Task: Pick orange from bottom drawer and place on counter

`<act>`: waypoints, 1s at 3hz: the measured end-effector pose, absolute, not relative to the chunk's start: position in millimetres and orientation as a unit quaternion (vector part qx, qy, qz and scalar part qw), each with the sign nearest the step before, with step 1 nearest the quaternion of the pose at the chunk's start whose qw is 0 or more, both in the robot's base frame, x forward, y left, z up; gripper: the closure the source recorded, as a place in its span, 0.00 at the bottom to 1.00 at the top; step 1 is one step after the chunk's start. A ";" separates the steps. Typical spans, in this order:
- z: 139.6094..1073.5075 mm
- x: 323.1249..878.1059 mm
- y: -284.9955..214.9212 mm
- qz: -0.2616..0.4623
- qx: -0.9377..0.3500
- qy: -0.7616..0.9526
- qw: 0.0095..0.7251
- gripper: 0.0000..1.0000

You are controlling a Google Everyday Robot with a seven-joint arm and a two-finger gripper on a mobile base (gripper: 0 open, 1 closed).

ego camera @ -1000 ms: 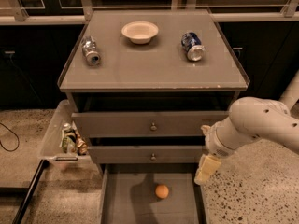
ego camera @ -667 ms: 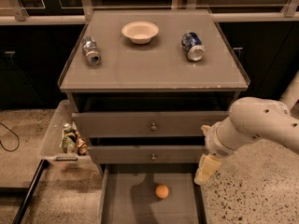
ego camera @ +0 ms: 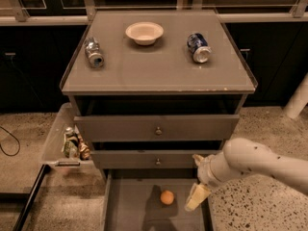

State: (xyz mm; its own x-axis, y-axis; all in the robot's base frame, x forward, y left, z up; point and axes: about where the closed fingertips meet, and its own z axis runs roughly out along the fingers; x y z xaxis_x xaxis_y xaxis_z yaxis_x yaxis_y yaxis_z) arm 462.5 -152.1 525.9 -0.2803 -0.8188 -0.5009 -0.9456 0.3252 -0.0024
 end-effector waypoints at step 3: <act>362.7 438.3 -114.3 0.293 -0.490 0.769 0.286 0.00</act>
Offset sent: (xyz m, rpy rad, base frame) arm -0.0181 0.0286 -0.1729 0.4048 -0.0362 -0.0654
